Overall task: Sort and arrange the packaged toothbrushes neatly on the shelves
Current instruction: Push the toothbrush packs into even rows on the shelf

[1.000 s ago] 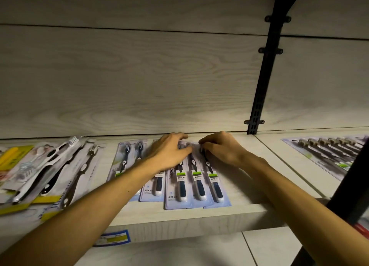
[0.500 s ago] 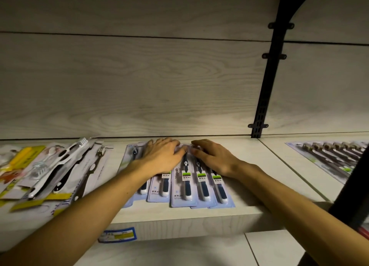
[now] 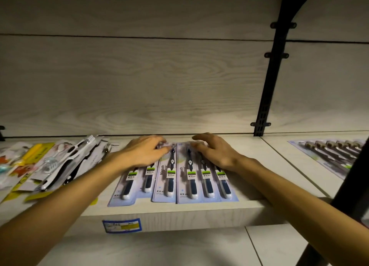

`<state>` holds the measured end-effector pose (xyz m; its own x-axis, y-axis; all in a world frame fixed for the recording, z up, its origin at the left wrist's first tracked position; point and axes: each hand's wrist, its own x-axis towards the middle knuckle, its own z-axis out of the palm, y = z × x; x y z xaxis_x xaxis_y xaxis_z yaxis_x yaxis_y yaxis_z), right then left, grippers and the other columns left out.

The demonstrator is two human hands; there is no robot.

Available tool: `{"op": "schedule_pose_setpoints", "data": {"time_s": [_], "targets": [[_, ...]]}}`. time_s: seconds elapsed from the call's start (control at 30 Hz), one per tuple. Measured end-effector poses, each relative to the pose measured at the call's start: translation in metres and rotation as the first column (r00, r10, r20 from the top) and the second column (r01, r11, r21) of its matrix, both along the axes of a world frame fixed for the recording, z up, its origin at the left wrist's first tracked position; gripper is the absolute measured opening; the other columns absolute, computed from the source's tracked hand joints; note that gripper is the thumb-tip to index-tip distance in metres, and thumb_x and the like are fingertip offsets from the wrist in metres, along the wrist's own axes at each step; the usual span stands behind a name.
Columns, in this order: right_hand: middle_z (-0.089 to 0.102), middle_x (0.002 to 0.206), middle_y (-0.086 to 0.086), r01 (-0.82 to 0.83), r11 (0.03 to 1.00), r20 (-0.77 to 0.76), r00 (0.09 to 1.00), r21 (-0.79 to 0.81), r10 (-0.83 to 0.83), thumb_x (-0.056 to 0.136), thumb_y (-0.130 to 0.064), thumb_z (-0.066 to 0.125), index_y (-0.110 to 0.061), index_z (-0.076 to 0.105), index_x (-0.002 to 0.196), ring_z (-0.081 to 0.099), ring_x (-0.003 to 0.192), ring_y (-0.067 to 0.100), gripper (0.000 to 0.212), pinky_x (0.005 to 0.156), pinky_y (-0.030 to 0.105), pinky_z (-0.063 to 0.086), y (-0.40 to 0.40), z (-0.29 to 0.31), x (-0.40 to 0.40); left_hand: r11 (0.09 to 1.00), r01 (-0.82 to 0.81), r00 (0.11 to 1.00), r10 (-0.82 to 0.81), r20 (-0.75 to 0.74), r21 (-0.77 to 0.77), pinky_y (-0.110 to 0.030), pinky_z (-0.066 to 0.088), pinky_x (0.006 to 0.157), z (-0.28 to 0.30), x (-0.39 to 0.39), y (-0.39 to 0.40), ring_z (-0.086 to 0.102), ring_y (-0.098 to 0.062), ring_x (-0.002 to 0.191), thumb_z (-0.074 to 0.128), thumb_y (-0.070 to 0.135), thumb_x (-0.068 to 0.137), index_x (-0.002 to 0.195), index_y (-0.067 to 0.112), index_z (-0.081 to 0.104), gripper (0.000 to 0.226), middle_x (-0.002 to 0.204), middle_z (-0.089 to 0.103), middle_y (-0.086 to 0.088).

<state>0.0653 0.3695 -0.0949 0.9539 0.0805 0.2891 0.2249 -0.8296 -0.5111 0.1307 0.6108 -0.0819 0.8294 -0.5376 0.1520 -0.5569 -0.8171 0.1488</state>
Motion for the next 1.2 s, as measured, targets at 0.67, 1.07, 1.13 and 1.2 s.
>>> {"op": "schedule_pose_setpoints", "data": {"time_s": [0.67,1.07,1.13,1.2], "targets": [[0.053,0.144,0.001,0.007,0.999,-0.106,0.994,-0.038,-0.011,0.103,-0.047,0.039,-0.022,0.055,0.139,0.047,0.132,0.022,0.047,0.112,0.046,0.036,-0.006,-0.009,0.012,0.911,0.033,0.997,-0.058,-0.048,-0.41,-0.031,0.052,0.083,-0.023,0.009,-0.024,0.063,-0.009,0.1,0.061,0.055,0.09,0.111,0.035,0.069,0.03,0.111,0.069,0.014],[0.062,0.127,-0.002,-0.017,0.998,-0.127,0.992,0.053,0.023,0.102,-0.049,0.039,-0.025,0.063,0.126,0.06,0.11,0.017,0.042,0.097,0.038,0.047,0.0,-0.003,0.001,0.902,-0.102,0.991,0.058,-0.116,-0.42,-0.032,0.051,0.099,-0.013,0.005,-0.024,0.065,-0.011,0.108,0.07,0.033,0.09,0.127,0.026,0.067,0.038,0.123,0.07,0.007],[0.064,0.124,-0.002,-0.025,0.999,-0.115,0.993,0.044,0.03,0.103,-0.048,0.04,-0.024,0.066,0.121,0.061,0.108,0.017,0.04,0.095,0.038,0.048,0.0,-0.003,0.0,0.922,-0.101,0.994,0.08,-0.071,-0.373,-0.031,0.053,0.093,-0.013,0.005,-0.018,0.066,-0.008,0.101,0.076,0.035,0.086,0.122,0.028,0.07,0.037,0.114,0.073,0.011],[0.067,0.116,0.0,-0.031,0.999,-0.091,0.995,0.038,0.035,0.103,-0.045,0.041,-0.021,0.069,0.114,0.062,0.102,0.018,0.039,0.093,0.039,0.049,-0.001,-0.003,-0.002,0.899,-0.116,0.993,0.1,-0.061,-0.422,-0.03,0.054,0.09,-0.014,0.006,-0.015,0.067,-0.008,0.098,0.077,0.033,0.085,0.117,0.028,0.073,0.032,0.108,0.074,0.012]]}}
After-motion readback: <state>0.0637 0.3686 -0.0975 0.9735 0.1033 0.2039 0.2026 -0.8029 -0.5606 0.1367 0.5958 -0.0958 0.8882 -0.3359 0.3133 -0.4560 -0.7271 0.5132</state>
